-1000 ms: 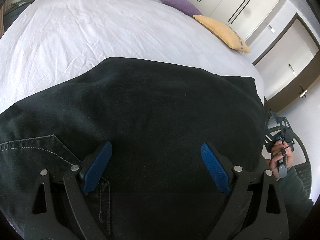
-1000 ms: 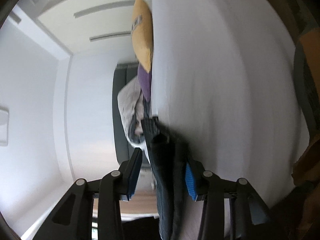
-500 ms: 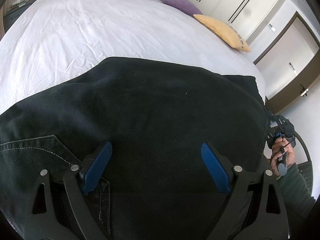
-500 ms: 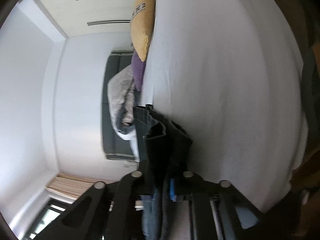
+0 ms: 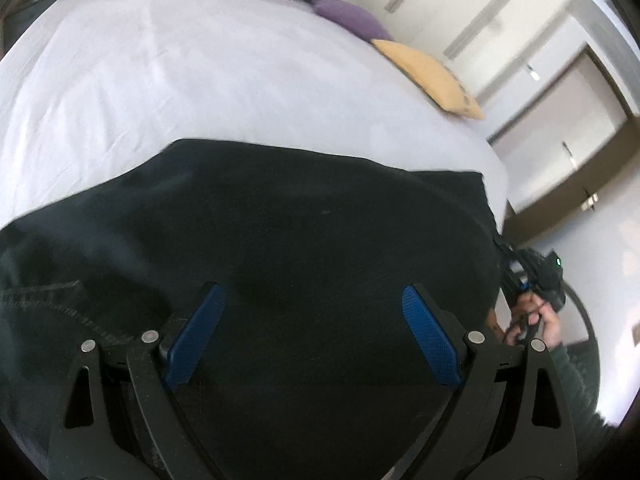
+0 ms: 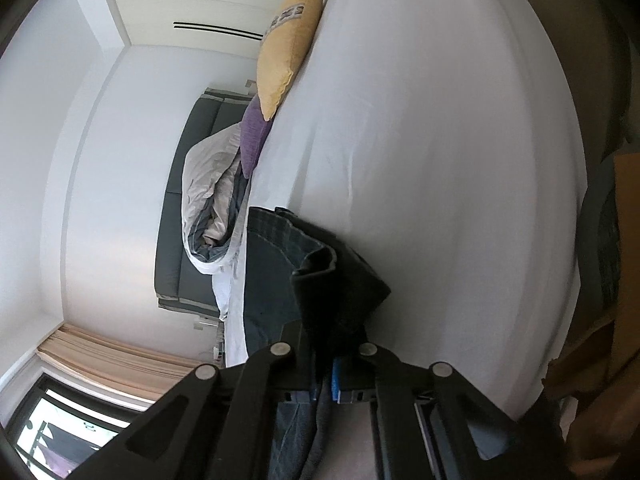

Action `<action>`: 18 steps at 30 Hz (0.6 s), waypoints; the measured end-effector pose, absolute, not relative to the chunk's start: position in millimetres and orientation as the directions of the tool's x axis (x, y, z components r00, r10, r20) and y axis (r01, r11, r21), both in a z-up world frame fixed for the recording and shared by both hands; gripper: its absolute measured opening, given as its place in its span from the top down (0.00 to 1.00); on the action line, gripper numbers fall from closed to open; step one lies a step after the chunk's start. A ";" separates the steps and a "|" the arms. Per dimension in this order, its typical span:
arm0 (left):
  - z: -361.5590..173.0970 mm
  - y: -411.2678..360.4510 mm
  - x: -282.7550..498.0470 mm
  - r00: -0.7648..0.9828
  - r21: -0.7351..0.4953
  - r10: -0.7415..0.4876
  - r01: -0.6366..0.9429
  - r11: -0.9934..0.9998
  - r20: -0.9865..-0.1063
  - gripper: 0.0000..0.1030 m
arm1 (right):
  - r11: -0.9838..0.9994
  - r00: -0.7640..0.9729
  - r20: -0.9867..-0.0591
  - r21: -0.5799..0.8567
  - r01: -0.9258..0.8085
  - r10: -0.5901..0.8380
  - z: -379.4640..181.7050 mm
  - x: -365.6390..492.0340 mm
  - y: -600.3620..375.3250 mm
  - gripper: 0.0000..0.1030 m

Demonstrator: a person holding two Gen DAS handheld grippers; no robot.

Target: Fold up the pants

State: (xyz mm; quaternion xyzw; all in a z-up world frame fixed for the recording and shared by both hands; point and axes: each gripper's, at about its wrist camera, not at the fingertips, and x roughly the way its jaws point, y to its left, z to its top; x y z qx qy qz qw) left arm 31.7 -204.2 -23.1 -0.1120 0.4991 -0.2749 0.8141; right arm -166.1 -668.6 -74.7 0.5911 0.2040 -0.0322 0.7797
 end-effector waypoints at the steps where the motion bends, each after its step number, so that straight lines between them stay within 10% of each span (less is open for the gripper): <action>1: -28.1 -208.3 32.9 0.334 -0.448 -0.553 0.342 0.826 -0.763 0.12 | 0.301 0.913 -0.360 0.907 0.294 0.190 -75.5 -166.2 -669.1 0.95; 6: -46.7 -205.1 36.6 0.310 -0.469 -0.562 0.328 0.820 -0.767 0.22 | 0.313 0.910 -0.369 0.901 0.301 0.189 -77.7 -169.1 -669.6 0.95; 14: -59.9 -176.8 43.2 0.321 -0.529 -0.583 0.245 0.812 -0.746 0.70 | 0.324 0.906 -0.384 0.893 0.313 0.181 -78.4 -170.5 -669.2 0.95; 18: -62.7 -171.7 45.3 0.321 -0.550 -0.597 0.234 0.802 -0.735 0.70 | 0.335 0.901 -0.397 0.884 0.325 0.172 -75.4 -171.6 -667.8 0.95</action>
